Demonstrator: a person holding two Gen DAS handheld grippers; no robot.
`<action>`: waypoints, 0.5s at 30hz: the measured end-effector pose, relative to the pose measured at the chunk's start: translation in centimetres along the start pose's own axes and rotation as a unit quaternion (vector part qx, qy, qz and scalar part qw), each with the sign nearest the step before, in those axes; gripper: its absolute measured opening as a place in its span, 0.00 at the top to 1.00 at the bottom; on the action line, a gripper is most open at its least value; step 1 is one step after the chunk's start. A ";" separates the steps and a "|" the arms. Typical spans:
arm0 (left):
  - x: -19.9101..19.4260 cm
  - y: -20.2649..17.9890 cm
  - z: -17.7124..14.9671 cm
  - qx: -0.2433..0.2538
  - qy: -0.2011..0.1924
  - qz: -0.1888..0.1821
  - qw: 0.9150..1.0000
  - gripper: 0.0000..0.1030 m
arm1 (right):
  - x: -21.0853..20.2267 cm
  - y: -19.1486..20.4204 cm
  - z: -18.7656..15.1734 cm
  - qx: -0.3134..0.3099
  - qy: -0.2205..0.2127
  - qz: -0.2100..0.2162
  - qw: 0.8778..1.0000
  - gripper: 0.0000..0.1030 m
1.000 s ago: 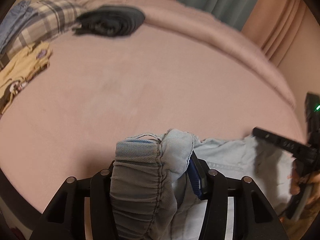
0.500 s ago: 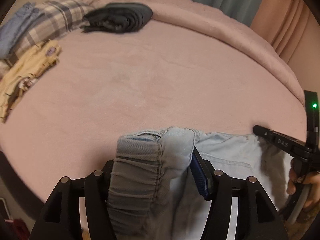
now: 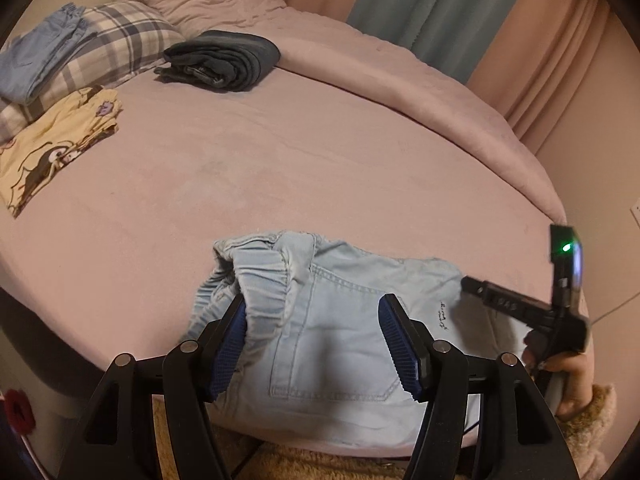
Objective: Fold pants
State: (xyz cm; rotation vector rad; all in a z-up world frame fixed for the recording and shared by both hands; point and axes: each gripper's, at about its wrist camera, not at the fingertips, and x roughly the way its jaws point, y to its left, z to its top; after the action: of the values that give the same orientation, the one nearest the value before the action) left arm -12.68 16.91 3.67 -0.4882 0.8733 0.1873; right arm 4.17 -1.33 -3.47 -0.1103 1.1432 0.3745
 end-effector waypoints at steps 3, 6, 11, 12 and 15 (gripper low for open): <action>-1.0 -0.4 -0.1 -0.001 -0.009 0.004 1.000 0.38 | 0.7 0.3 -0.4 -0.008 0.001 -0.009 1.000 0.59; -2.1 -1.4 0.0 0.022 -0.014 -0.008 1.000 0.37 | 1.2 -0.2 -0.3 0.010 -0.006 -0.010 1.000 0.59; -3.2 -3.0 0.0 0.046 -0.031 -0.051 0.997 0.27 | -0.4 -2.1 -0.3 0.060 -0.015 0.013 0.998 0.60; -2.7 -3.3 -0.1 0.046 -0.027 -0.050 0.997 0.27 | -1.4 -3.2 -0.5 0.076 -0.022 0.013 0.997 0.60; -0.2 -4.2 -0.8 0.046 0.006 -0.045 0.998 0.27 | -3.7 -5.6 -1.4 0.098 -0.035 0.000 0.995 0.58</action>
State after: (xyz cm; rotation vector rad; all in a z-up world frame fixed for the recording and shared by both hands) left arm -11.93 12.84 4.80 -0.4419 0.8649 0.0613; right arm 3.55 -7.79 -1.25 0.0747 1.1050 0.2617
